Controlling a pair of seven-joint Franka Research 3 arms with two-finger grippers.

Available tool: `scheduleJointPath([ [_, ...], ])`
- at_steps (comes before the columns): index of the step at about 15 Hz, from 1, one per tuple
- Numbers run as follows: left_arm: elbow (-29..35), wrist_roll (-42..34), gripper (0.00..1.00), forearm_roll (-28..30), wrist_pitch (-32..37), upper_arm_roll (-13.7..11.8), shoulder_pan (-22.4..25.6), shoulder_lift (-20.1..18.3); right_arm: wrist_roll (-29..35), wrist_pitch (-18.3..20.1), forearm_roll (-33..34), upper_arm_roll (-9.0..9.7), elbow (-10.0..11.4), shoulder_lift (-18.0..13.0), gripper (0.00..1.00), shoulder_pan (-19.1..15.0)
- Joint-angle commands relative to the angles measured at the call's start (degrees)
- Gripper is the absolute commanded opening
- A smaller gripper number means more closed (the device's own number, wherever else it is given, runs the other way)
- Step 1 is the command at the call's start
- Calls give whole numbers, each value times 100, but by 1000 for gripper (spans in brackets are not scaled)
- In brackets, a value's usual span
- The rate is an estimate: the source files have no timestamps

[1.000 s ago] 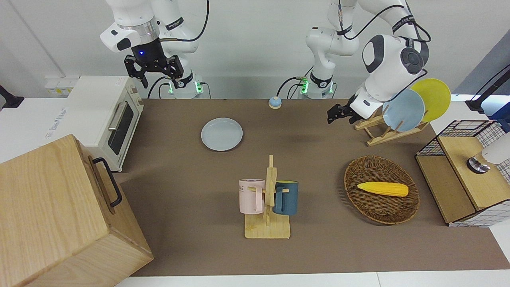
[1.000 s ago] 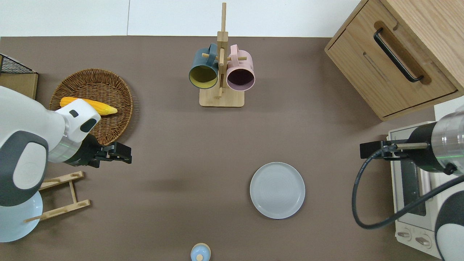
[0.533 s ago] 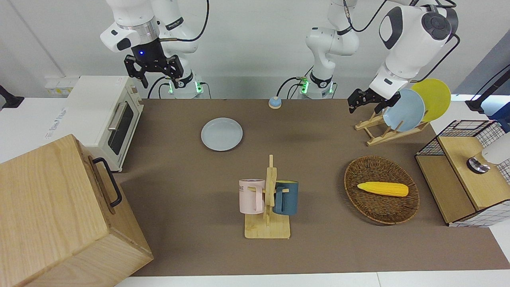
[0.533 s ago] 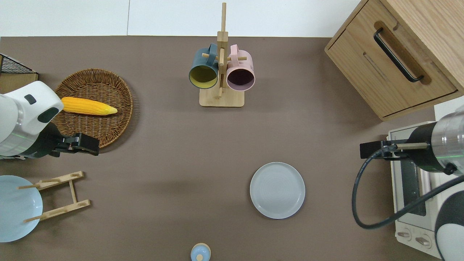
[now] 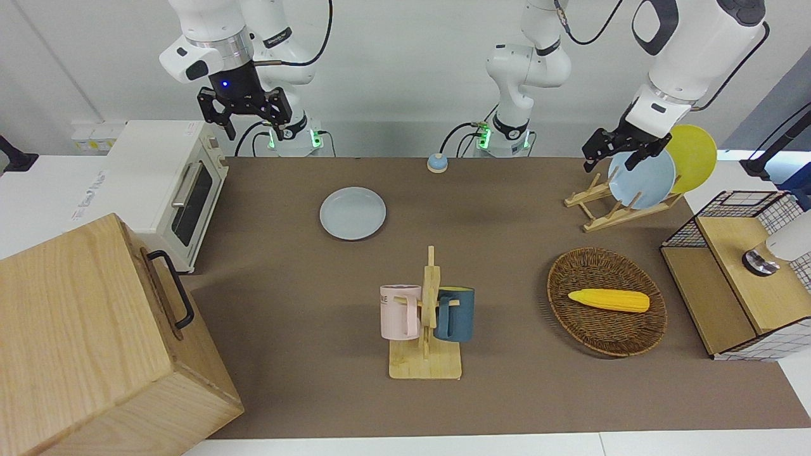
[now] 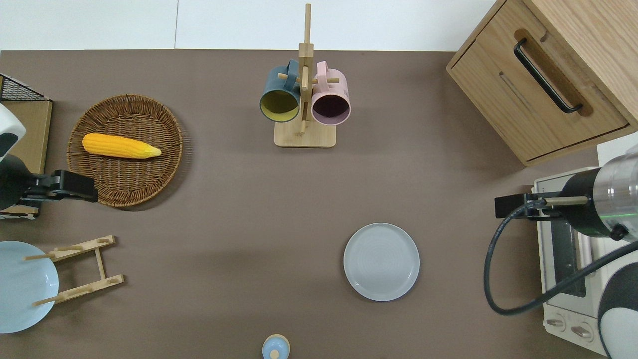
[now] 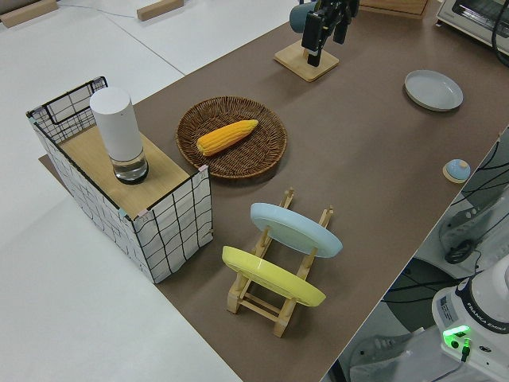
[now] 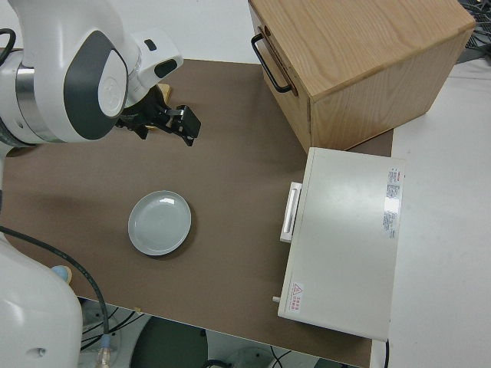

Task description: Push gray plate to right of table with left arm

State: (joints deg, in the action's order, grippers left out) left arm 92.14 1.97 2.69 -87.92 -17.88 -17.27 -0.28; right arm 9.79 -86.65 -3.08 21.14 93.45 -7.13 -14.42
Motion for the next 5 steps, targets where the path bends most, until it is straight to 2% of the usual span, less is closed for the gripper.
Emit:
scheduleJointPath([
  [1,-162,-22,991,-110,152,74,66,72,59,-1,-123,83,156,-157,996,-140],
  [5,-188,5,991,-119,152,179,92,72,59,-1,-123,83,156,-157,996,-140],
])
